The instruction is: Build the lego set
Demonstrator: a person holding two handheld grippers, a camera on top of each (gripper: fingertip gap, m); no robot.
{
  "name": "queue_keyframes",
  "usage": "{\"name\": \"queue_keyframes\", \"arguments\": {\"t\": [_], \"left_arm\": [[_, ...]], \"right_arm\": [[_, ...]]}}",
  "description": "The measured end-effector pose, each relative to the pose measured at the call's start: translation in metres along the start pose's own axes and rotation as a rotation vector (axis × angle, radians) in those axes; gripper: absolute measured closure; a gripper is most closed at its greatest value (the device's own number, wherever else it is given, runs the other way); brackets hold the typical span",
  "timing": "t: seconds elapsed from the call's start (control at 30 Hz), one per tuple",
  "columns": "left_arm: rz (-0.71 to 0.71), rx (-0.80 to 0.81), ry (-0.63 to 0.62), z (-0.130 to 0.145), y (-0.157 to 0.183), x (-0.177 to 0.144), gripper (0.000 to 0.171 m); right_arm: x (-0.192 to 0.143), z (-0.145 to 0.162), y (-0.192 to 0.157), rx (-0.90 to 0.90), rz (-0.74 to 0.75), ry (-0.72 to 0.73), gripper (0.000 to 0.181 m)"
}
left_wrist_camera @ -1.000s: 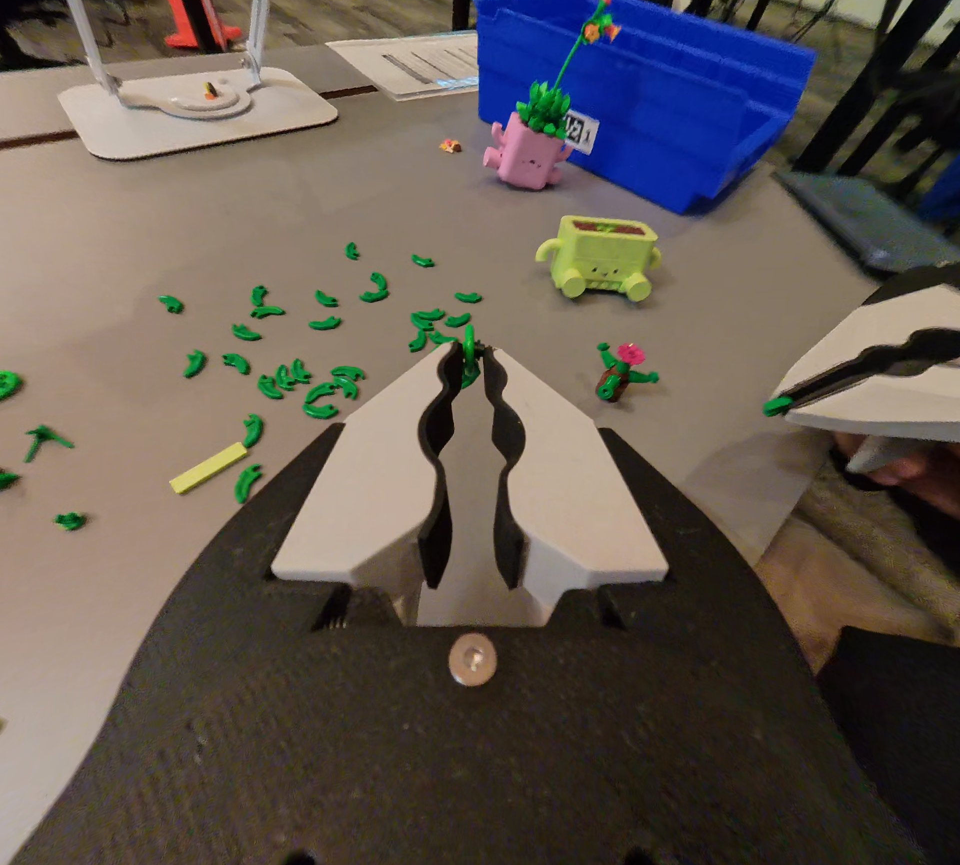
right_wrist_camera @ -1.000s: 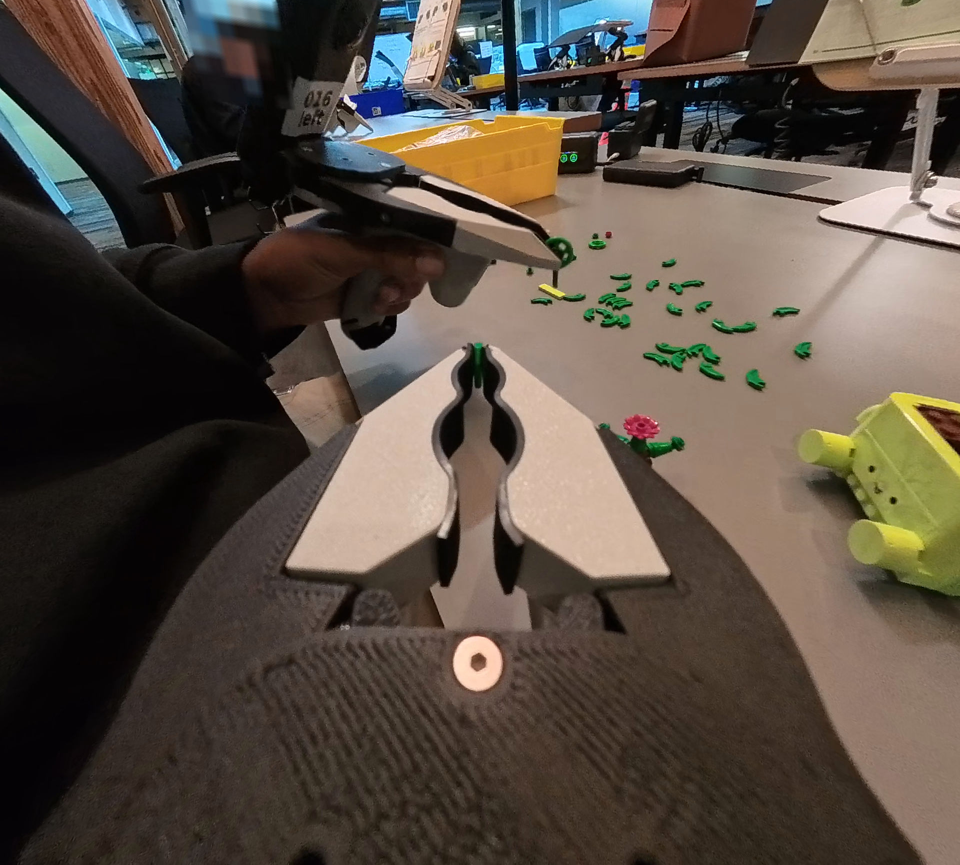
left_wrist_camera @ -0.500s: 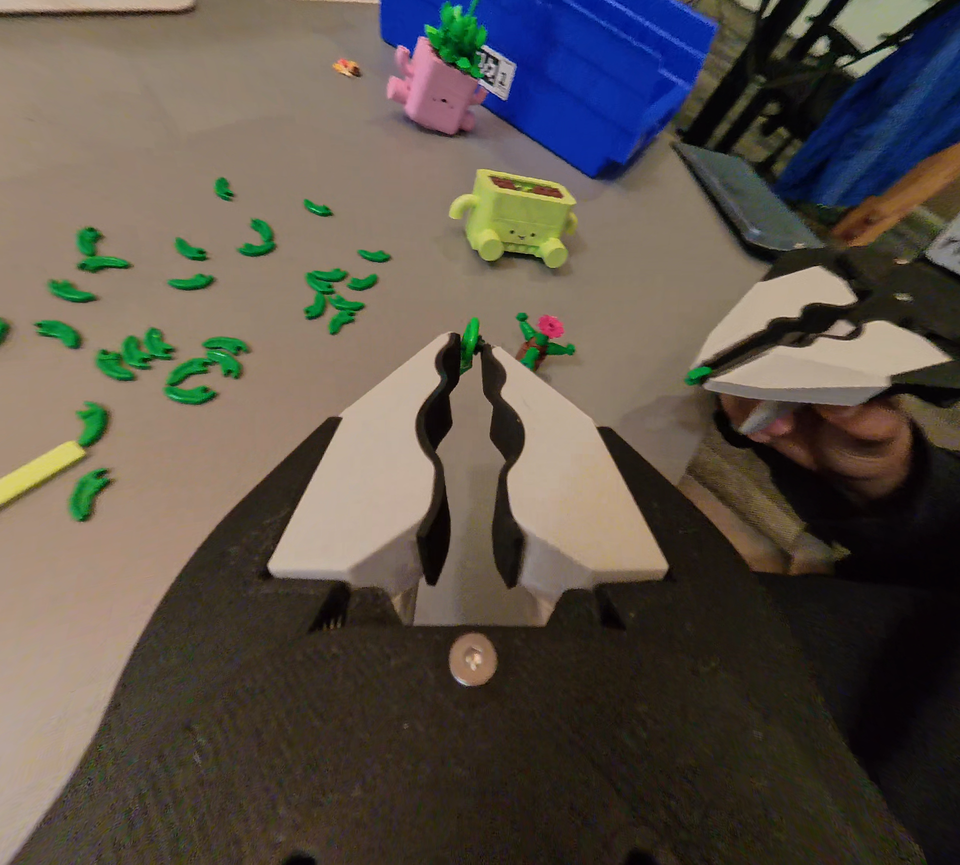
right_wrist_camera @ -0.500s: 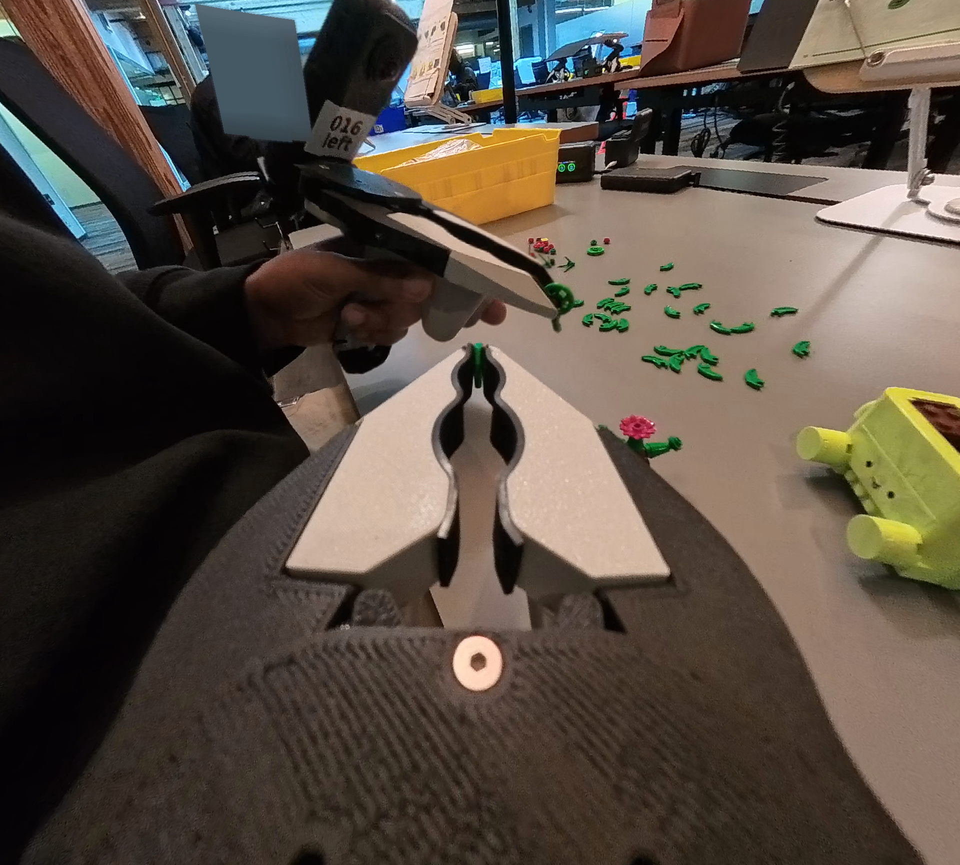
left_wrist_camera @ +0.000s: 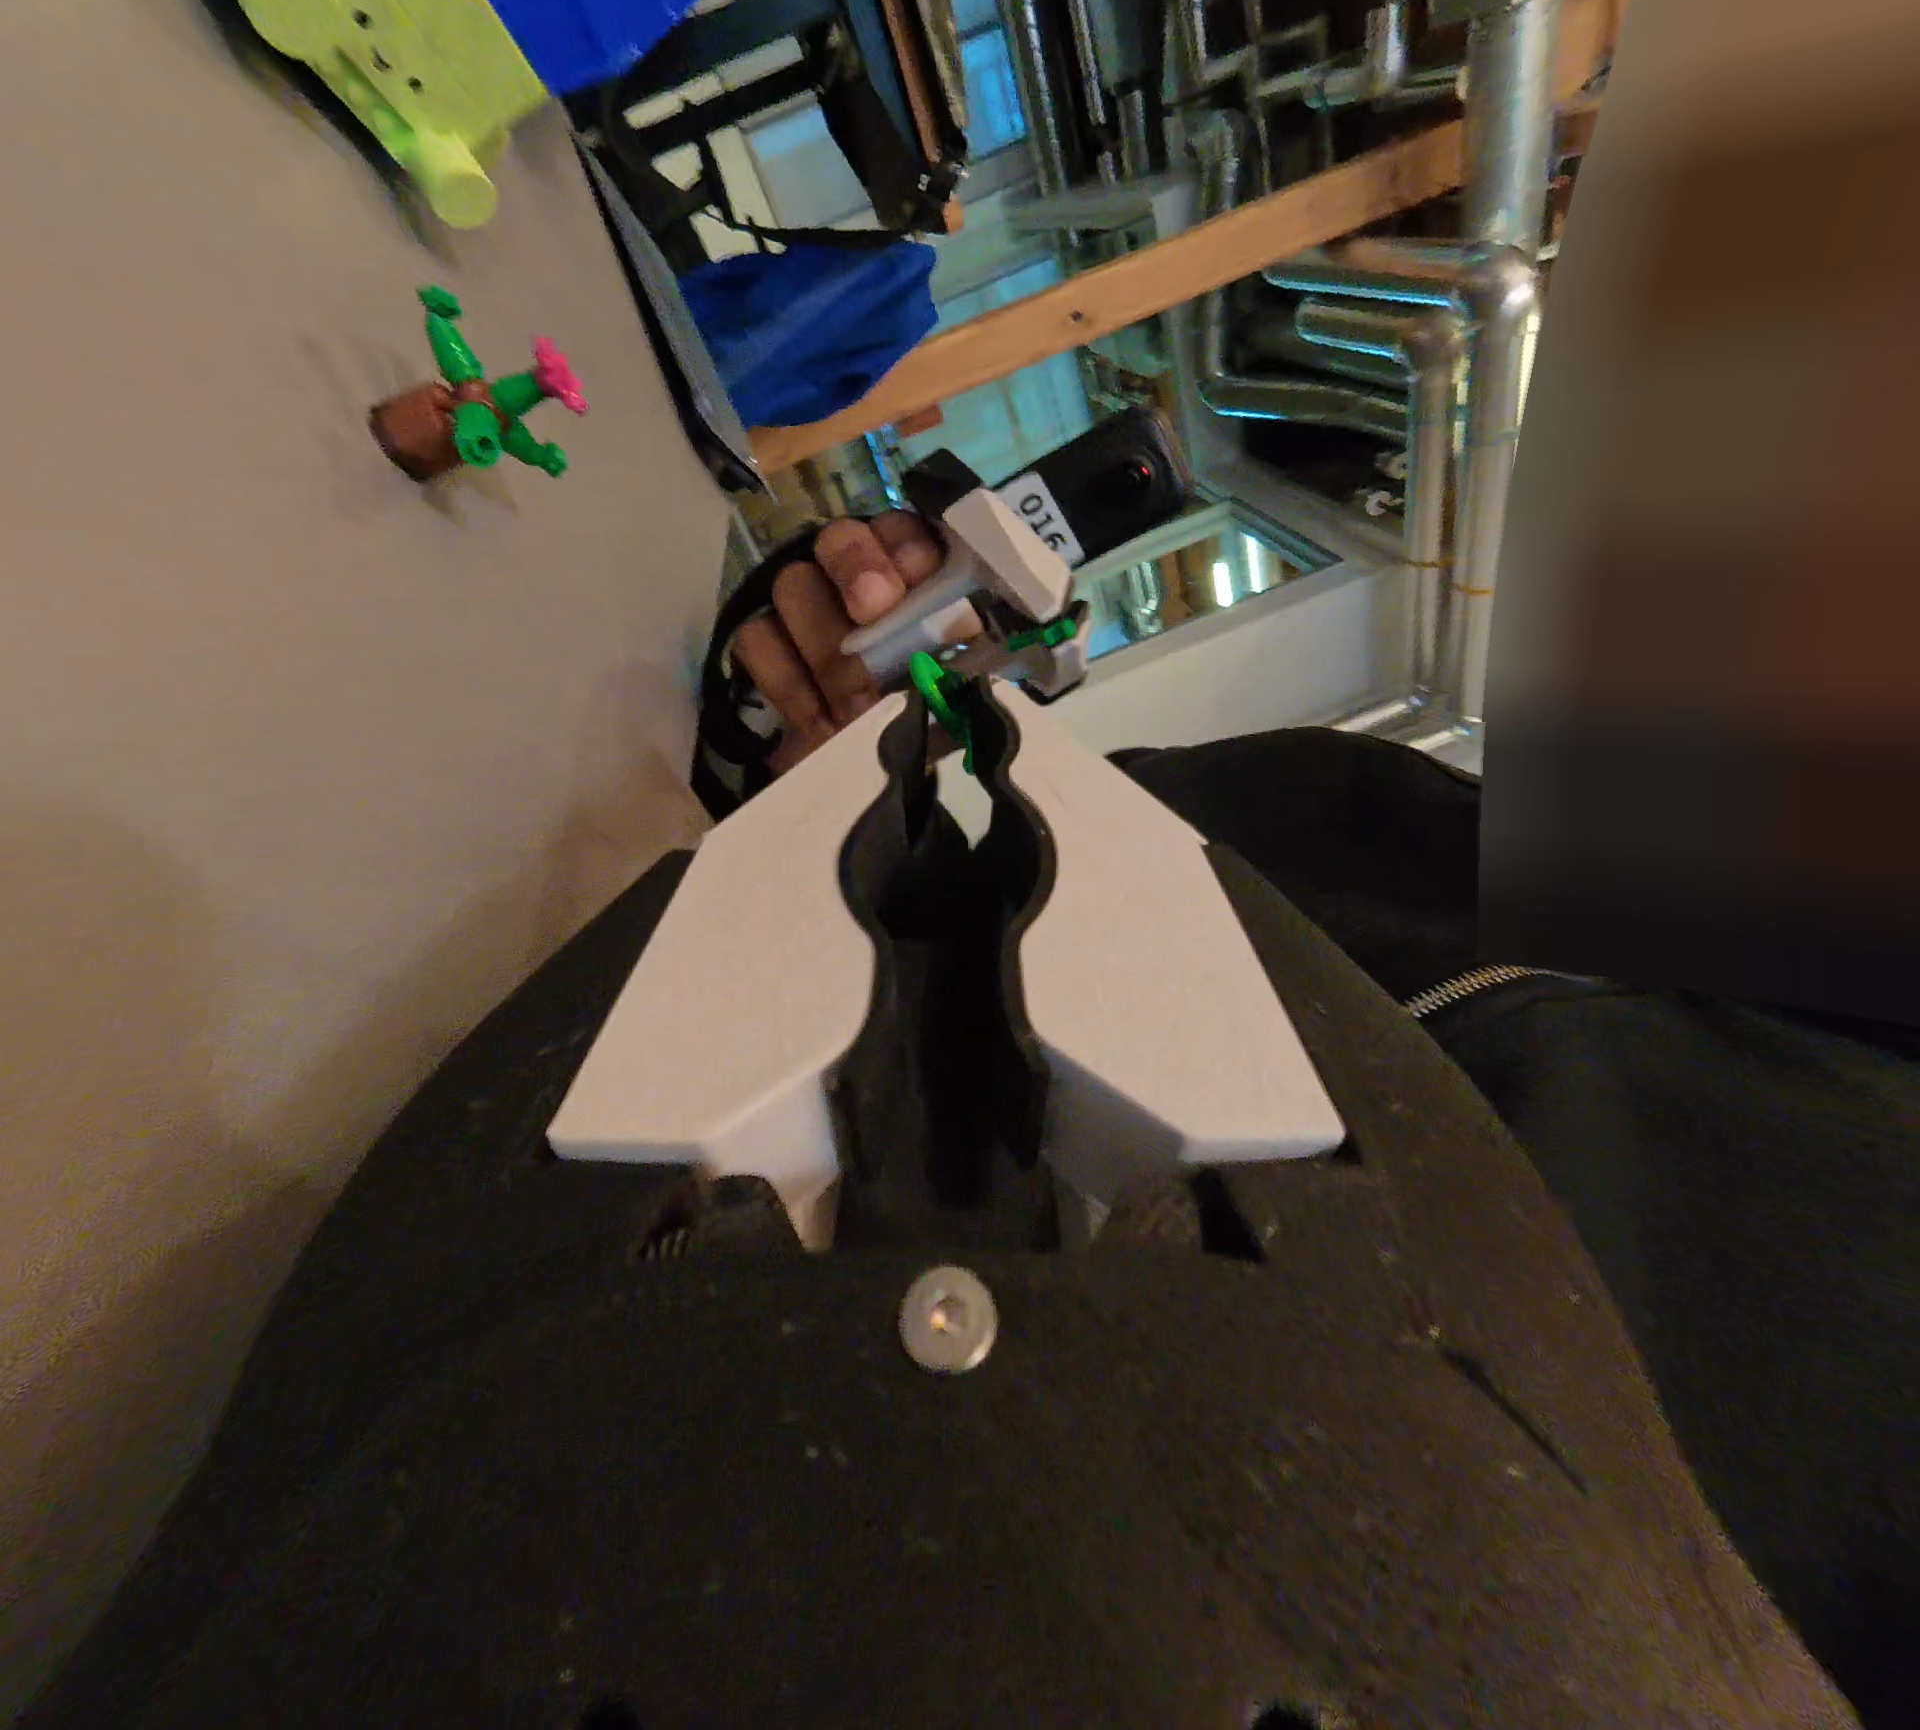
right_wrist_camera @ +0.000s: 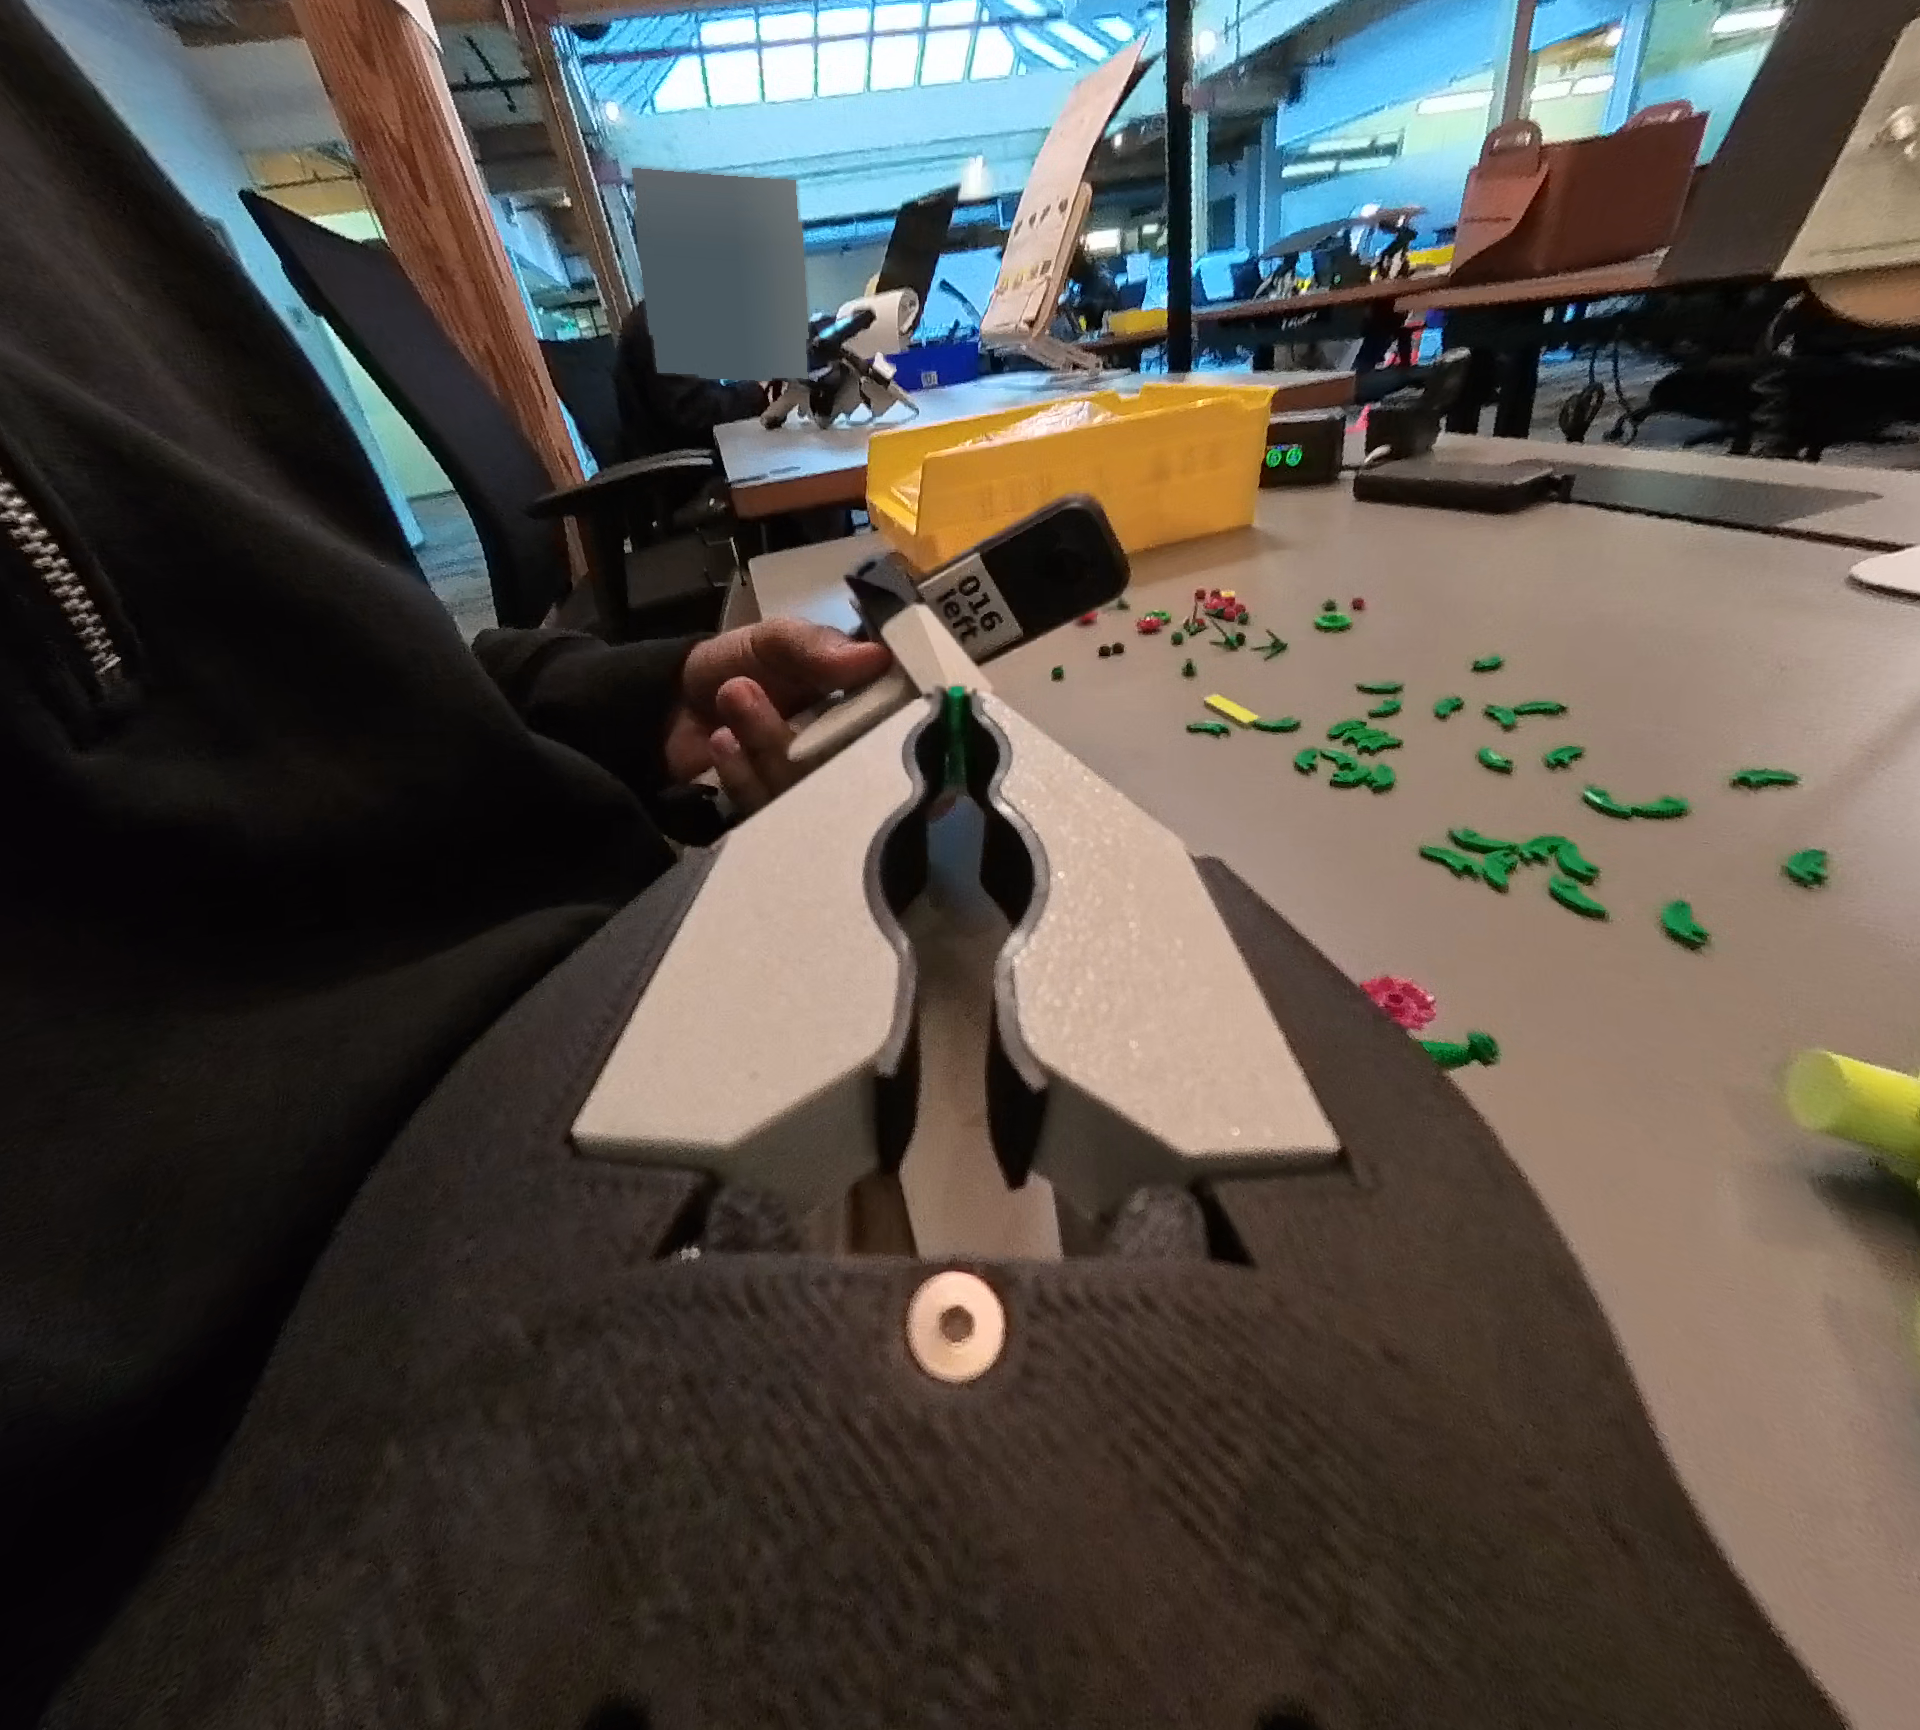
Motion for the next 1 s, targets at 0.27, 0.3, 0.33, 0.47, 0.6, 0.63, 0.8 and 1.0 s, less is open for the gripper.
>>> {"name": "queue_keyframes", "arguments": {"t": [0.27,0.3,0.33,0.47,0.6,0.63,0.8,1.0], "left_arm": [[0.090,-0.022,0.020,-0.005,0.008,-0.005,0.166],[0.100,-0.024,0.028,-0.006,0.009,-0.006,0.166],[0.111,-0.028,0.036,-0.007,0.009,-0.006,0.166],[0.129,-0.035,0.037,-0.008,0.010,-0.006,0.166],[0.141,-0.049,0.029,-0.007,0.011,-0.005,0.167],[0.143,-0.054,0.032,-0.007,0.011,-0.005,0.166],[0.156,-0.050,0.029,-0.007,0.013,-0.005,0.166],[0.178,-0.099,0.048,-0.008,0.013,-0.004,0.166]], "right_arm": [[0.016,0.008,0.009,0.097,0.007,-0.097,0.180],[0.017,0.008,0.010,0.116,-0.005,-0.099,0.180],[0.017,0.009,0.010,0.128,-0.010,-0.104,0.180],[0.018,0.011,0.008,0.134,-0.029,-0.123,0.180],[0.019,0.012,0.007,0.132,-0.041,-0.135,0.181],[0.020,0.013,0.007,0.136,-0.043,-0.141,0.181],[0.020,0.012,0.006,0.162,-0.063,-0.136,0.181],[0.019,0.010,0.009,0.156,-0.034,-0.111,0.181]]}}
Point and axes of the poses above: each gripper's, where its closed fingertips meet, x out along the fingers, z out of its underside, y = z × x across the jaws, the point moved 1 cm from there along -x, back along the fingers, and after that the axes turned 15 degrees about x, right-handed, at the moved point
